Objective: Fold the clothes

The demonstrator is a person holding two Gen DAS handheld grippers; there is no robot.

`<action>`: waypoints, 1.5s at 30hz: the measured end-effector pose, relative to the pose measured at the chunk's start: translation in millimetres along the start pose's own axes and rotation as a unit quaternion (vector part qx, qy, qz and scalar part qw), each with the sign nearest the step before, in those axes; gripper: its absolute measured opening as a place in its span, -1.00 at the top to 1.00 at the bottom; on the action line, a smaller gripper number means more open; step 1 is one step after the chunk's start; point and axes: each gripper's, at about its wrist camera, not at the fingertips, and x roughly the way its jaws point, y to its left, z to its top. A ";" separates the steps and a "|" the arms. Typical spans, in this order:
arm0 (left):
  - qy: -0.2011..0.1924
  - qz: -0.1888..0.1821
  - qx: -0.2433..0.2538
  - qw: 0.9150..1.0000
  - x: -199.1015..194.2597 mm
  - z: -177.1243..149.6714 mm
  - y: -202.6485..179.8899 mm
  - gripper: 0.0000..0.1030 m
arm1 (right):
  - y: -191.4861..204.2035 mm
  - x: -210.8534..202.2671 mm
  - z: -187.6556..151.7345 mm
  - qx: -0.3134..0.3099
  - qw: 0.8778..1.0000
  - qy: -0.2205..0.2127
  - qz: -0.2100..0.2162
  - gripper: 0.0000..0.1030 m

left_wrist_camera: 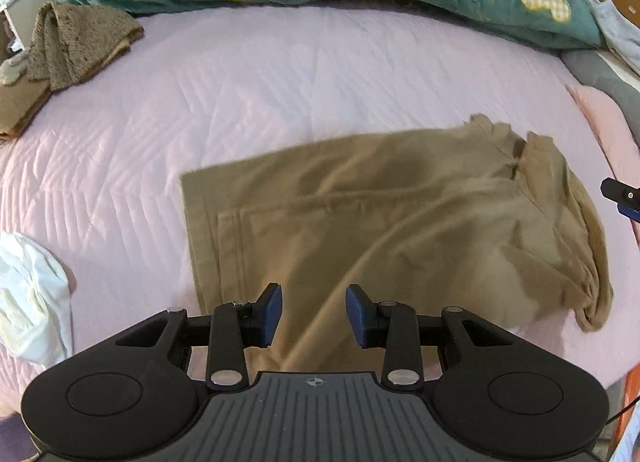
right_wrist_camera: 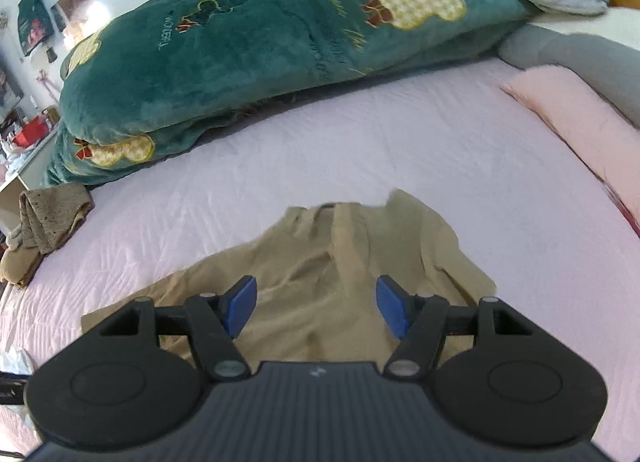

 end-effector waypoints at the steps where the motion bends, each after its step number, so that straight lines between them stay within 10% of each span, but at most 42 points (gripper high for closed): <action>1: -0.002 0.009 -0.004 1.000 3.2 2.1 1.4 0.27 | 0.3 5.1 2.0 -0.001 1.000 0.002 0.000 -0.29; 12: -0.004 0.070 -0.047 0.996 38.2 26.0 18.3 0.27 | 10.6 65.1 15.6 -0.012 1.000 0.022 0.002 -0.29; 32: 0.060 0.046 -0.030 0.997 58.2 -25.9 -2.6 0.01 | 7.9 53.0 -9.4 -0.081 0.990 0.113 0.024 -0.49; 45: 0.059 0.026 0.045 0.997 35.9 -22.4 24.1 -0.02 | 83.7 34.5 -48.7 -0.147 0.971 0.158 0.102 -0.53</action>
